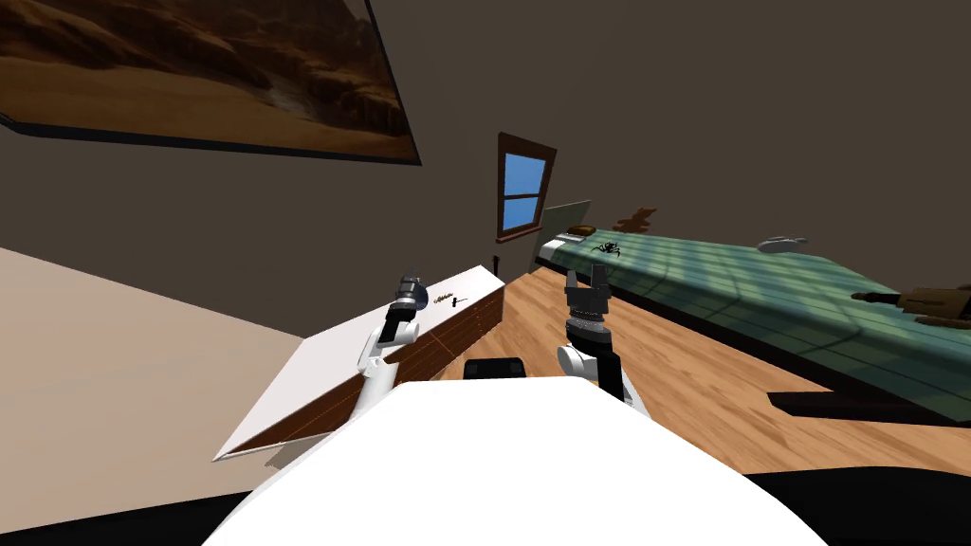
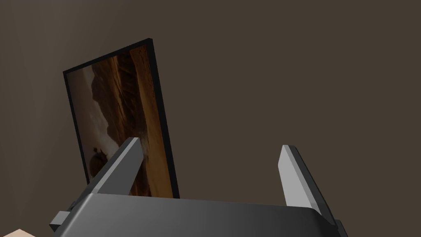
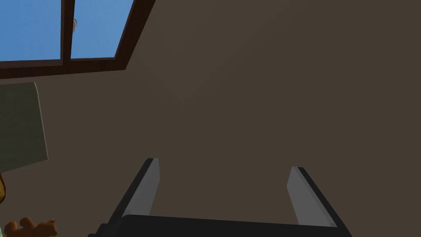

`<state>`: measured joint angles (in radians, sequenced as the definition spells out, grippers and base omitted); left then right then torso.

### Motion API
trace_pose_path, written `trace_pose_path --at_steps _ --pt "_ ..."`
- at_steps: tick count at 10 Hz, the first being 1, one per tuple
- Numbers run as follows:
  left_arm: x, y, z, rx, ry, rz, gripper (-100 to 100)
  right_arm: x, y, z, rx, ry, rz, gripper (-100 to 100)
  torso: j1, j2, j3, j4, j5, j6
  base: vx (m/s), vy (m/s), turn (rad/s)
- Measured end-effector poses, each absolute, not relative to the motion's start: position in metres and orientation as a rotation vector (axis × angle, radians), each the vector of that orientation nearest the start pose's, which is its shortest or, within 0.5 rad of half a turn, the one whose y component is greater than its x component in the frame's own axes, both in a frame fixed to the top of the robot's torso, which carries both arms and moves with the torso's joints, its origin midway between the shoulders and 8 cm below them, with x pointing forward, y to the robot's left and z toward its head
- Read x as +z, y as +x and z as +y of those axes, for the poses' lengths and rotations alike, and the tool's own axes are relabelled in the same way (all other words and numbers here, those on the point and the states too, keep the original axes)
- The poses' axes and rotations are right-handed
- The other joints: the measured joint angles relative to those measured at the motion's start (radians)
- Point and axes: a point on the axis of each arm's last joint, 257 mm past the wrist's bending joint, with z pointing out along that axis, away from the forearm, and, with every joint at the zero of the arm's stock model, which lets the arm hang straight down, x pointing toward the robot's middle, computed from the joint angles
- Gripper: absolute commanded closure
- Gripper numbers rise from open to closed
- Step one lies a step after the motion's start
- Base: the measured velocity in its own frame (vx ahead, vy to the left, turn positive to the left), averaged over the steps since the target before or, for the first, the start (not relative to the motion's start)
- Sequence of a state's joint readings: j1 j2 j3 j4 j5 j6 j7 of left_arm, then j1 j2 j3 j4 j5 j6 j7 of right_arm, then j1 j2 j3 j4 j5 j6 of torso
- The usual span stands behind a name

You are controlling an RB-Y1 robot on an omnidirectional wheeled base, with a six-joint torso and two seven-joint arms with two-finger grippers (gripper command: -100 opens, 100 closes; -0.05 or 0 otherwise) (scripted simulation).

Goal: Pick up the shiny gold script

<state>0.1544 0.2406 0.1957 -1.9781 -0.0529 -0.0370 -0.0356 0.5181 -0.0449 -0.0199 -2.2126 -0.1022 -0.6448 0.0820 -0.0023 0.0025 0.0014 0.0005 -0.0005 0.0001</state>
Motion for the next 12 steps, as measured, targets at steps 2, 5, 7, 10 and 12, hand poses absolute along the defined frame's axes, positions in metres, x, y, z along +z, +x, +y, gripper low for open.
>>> trace_pose_path --at_steps 2,5,7,10,12 --pt "-0.067 0.494 0.383 -0.894 -0.841 1.039 -100 0.017 0.327 -0.297 1.271 0.612 0.557 0 0.001 -0.001 0.000 0.000 0.000 0.000 -0.023 -0.030 -0.151" --pt "-0.084 0.506 0.413 -0.840 -0.921 1.066 -100 0.017 0.327 -0.297 1.271 0.612 0.557 0 0.001 -0.001 0.000 0.000 0.000 -0.001 -0.016 -0.025 -0.077" --pt "-0.094 0.514 0.426 -0.812 -0.967 1.080 -100 0.017 0.327 -0.297 1.271 0.612 0.557 0 0.002 -0.001 -0.001 0.000 0.000 0.000 -0.010 -0.021 -0.146" --pt "-0.114 0.525 0.452 -0.763 -1.059 1.102 -100 0.017 0.327 -0.297 1.271 0.612 0.557 0 0.002 -0.001 -0.001 0.000 0.000 -0.001 -0.010 -0.016 -0.082" --pt "-0.121 0.532 0.467 -0.739 -1.107 1.111 -100 0.017 0.327 -0.297 1.271 0.612 0.557 0 0.002 -0.002 -0.001 0.000 0.000 0.000 -0.004 -0.012 -0.138"
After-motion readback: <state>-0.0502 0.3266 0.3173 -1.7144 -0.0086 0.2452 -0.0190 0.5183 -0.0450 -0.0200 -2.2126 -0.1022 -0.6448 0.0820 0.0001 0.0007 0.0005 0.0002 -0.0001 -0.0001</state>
